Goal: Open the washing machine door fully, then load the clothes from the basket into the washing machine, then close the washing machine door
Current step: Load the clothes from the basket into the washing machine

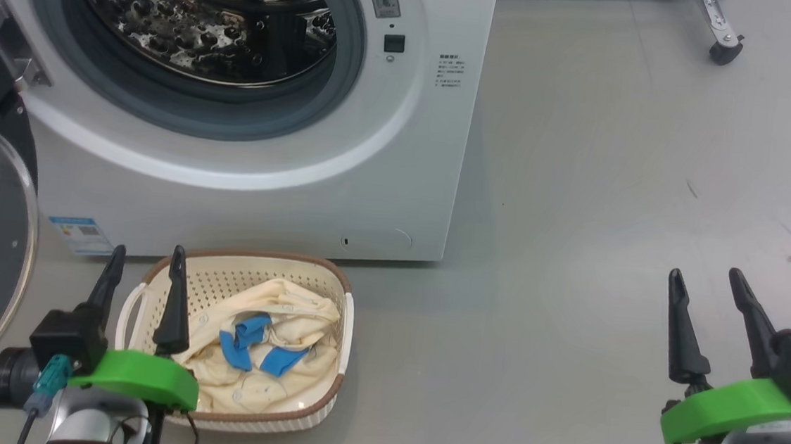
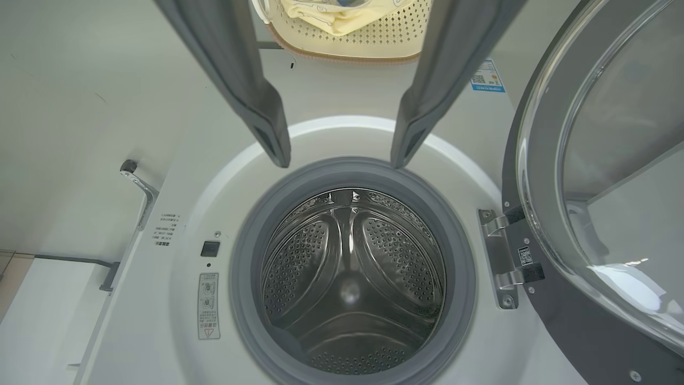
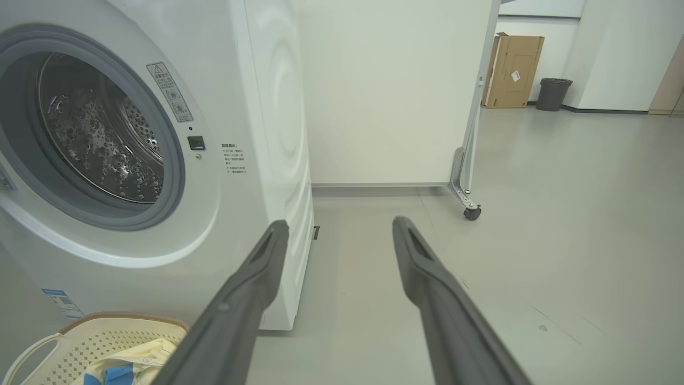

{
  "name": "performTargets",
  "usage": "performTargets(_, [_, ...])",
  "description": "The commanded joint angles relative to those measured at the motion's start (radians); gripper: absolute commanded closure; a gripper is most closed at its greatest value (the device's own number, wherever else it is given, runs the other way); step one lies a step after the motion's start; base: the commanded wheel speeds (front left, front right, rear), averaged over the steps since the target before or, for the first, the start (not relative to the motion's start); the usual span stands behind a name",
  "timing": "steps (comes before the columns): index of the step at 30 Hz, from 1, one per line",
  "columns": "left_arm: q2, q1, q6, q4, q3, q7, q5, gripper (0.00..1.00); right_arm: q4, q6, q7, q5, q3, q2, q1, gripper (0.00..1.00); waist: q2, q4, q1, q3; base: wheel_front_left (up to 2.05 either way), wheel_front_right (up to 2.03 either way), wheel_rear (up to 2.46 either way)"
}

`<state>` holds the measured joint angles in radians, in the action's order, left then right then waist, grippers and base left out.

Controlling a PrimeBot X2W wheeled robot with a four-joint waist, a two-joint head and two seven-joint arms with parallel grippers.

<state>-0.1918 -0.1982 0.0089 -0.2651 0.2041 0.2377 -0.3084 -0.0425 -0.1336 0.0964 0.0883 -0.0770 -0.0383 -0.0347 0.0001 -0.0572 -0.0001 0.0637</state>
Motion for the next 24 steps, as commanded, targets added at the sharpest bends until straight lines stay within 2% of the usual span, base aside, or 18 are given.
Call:
performTargets(1, [-0.027,-0.042,0.0,0.035,-0.032,0.013,-0.001,0.0,-0.033,0.003,0.002,0.002,0.017,-0.012,0.033,0.0,-0.0001,0.001,0.0001,0.0,1.73,-1.73,0.0])
performTargets(11, [-0.033,-0.044,0.006,0.034,-0.032,0.015,-0.005,0.0,-0.037,0.003,0.0,0.001,0.02,-0.012,0.035,0.0,-0.0001,0.004,0.0001,0.007,1.01,-1.01,0.0])
performTargets(24, [-0.042,-0.049,0.017,0.026,-0.026,0.016,-0.006,0.0,-0.031,0.003,0.005,0.002,0.024,-0.012,0.043,0.0,-0.0001,0.006,0.0001,0.018,0.05,-0.05,0.0])
